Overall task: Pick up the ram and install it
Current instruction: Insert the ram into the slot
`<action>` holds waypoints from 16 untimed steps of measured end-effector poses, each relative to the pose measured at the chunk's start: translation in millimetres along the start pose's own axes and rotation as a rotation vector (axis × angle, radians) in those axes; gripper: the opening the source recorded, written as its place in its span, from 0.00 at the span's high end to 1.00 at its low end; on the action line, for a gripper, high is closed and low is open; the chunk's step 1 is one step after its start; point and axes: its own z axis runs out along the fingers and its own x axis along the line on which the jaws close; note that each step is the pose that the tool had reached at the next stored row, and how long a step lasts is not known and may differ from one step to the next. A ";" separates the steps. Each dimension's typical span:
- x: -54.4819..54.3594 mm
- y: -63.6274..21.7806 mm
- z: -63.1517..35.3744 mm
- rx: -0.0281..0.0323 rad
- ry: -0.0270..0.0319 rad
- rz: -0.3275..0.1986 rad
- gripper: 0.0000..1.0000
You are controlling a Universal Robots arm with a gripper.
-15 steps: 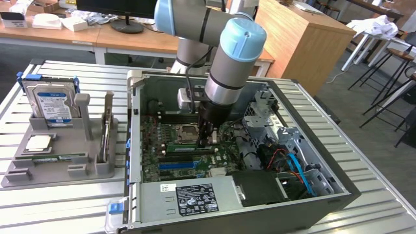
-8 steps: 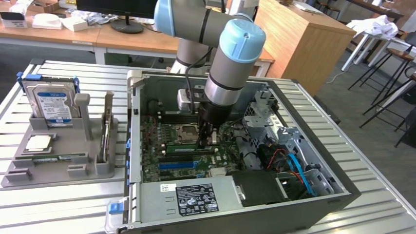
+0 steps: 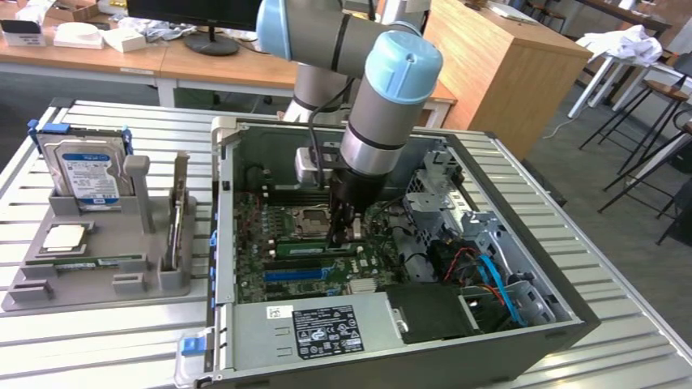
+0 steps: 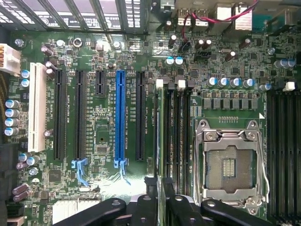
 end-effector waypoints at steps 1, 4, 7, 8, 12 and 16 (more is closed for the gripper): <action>-0.1 0.1 -2.1 0.0000 -0.0001 0.000 0.81; -0.7 0.4 -11.7 0.0001 -0.0003 0.000 0.81; -1.3 1.0 -24.8 0.0000 0.0000 0.000 0.81; -1.6 1.2 -29.3 0.0001 -0.0001 0.000 0.81; -2.5 1.9 -46.9 0.0000 -0.0001 0.000 0.81; -3.3 2.5 -62.5 0.0000 0.0000 0.000 0.81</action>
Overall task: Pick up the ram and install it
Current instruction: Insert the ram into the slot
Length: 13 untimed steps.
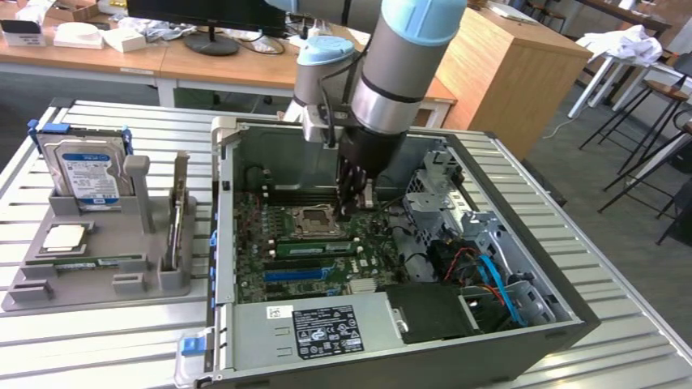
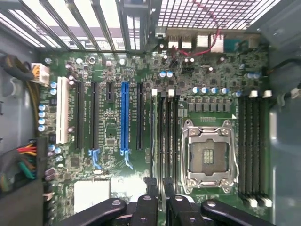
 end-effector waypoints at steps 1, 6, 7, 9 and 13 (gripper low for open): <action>-0.2 0.1 -3.7 0.0000 -0.0001 0.000 0.81; -1.2 0.9 -22.8 0.0000 0.0002 0.000 0.81; -1.4 1.0 -26.5 0.0000 0.0003 0.000 0.81; -1.8 1.4 -33.6 0.0000 0.0005 0.000 0.81; -2.4 1.8 -45.5 0.0000 0.0007 0.000 0.81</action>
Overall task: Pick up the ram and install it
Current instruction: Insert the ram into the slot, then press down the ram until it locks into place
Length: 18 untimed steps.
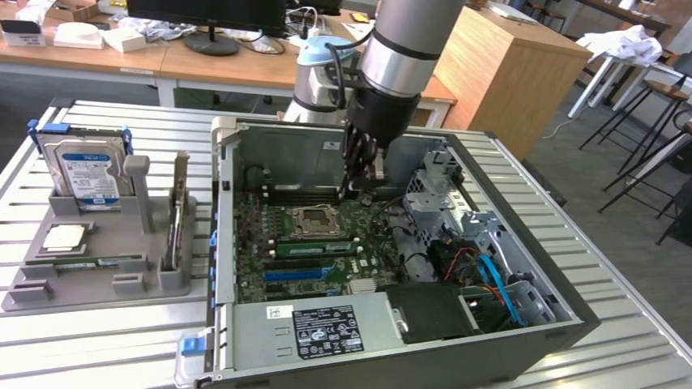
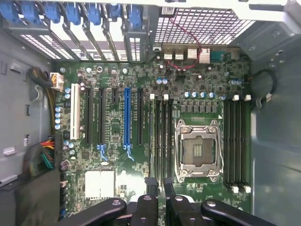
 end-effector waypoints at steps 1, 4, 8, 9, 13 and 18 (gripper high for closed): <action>0.0 0.1 -1.2 0.0000 0.0001 0.000 0.81; -0.1 0.1 -1.4 0.0000 0.0000 0.000 0.81; -0.1 0.1 -1.4 0.0000 0.0000 0.000 0.81; -0.1 0.1 -1.4 0.0000 0.0000 0.000 0.81; -0.1 0.1 -1.4 0.0000 0.0000 0.000 0.81; -0.1 0.1 -1.4 0.0000 0.0000 0.000 0.90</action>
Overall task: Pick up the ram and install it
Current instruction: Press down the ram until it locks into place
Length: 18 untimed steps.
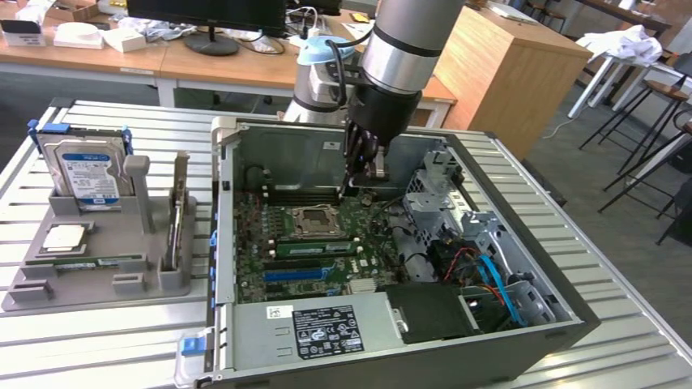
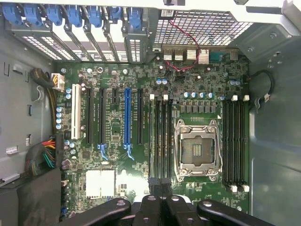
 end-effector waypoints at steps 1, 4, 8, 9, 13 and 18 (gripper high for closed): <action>0.0 0.0 0.0 0.0000 0.0000 0.000 0.90; 0.0 0.0 0.0 0.0000 0.0000 0.000 0.90; 0.0 0.0 0.0 0.0000 0.0000 0.000 0.90; 0.0 0.0 0.0 0.0000 0.0000 0.000 0.90; 0.0 -3.8 -0.2 -0.0001 0.0001 0.000 0.90; -0.1 -13.6 -0.6 0.0000 0.0000 0.000 0.90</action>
